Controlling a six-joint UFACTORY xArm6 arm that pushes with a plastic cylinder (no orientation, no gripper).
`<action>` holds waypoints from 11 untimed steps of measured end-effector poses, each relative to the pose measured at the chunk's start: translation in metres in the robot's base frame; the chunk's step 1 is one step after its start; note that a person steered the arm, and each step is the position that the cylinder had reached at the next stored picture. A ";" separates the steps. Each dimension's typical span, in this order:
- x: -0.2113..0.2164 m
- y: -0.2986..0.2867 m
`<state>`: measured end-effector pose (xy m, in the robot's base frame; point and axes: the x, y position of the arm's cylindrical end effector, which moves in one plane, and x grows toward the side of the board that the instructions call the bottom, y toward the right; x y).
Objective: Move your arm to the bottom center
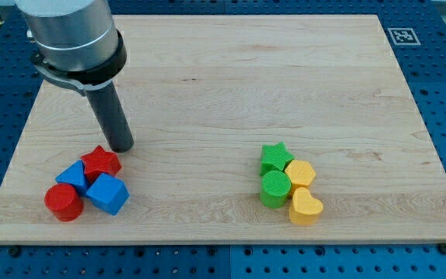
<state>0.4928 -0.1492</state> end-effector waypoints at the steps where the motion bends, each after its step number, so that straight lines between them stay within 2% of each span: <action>1: 0.000 0.005; 3: 0.013 0.058; 4: 0.053 0.059; 5: 0.098 0.076; 6: 0.126 0.109; 11: 0.116 0.168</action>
